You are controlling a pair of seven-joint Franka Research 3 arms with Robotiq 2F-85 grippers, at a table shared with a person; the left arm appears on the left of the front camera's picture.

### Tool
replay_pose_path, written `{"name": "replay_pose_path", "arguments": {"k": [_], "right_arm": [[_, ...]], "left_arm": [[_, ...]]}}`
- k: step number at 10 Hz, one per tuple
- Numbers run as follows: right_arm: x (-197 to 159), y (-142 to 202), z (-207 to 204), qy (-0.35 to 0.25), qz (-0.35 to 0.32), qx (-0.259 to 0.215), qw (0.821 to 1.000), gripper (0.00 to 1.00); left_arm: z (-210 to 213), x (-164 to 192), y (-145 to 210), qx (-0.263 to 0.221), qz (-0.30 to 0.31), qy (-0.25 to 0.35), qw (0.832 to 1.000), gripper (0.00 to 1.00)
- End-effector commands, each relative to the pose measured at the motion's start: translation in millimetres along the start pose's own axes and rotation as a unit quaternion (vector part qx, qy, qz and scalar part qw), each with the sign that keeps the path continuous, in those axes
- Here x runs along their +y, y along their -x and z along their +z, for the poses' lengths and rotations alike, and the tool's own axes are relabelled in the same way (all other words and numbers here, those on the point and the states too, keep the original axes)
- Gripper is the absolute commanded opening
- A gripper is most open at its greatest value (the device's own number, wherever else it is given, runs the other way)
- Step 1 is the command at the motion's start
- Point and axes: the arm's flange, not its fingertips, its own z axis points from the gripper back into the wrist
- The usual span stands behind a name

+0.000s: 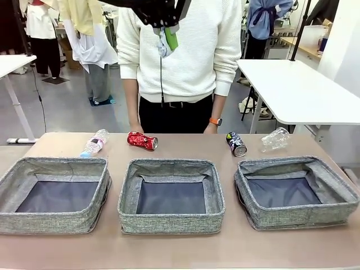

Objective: Sort the waste into the appropriate baskets.
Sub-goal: Pick up the waste item pointed out by the person.

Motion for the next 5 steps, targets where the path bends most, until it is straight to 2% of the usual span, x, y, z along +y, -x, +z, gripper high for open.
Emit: {"name": "replay_pose_path", "arguments": {"k": [1, 5], "right_arm": [[1.2, -2.7, -0.9, -0.011, 0.013, -0.005, 1.0, 1.0], [1.2, -2.7, -0.9, -0.011, 0.013, -0.005, 1.0, 1.0]], "left_arm": [[3.6, -0.2, 2.6, -0.004, -0.003, -0.001, 1.0, 0.09], [3.6, -0.2, 2.6, -0.004, -0.003, -0.001, 1.0, 0.09]]}}
